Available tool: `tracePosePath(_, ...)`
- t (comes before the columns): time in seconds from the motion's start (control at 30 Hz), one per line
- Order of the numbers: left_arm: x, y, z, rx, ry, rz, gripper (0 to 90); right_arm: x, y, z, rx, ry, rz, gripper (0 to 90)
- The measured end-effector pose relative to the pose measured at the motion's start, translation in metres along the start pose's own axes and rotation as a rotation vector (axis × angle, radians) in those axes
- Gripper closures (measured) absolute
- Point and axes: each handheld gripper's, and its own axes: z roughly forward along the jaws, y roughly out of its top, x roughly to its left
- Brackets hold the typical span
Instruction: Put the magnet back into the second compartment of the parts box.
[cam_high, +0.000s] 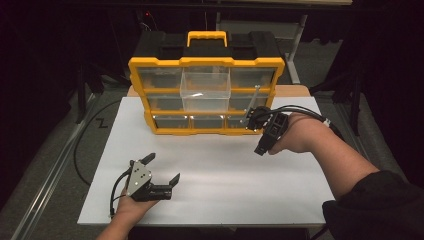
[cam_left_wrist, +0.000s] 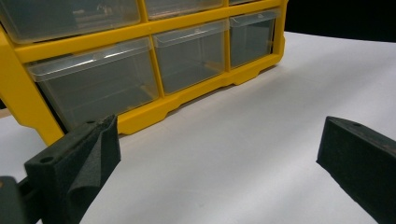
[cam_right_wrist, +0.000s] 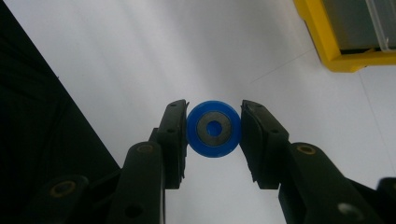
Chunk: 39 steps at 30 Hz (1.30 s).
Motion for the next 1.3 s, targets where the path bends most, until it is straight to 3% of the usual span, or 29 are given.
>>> tracePosePath(1.3,0.001,0.000,-0.002,0.002,-0.005,-0.012,0.1,-0.001,0.039,-0.058,-0.003,-0.038,-0.057,64.8)
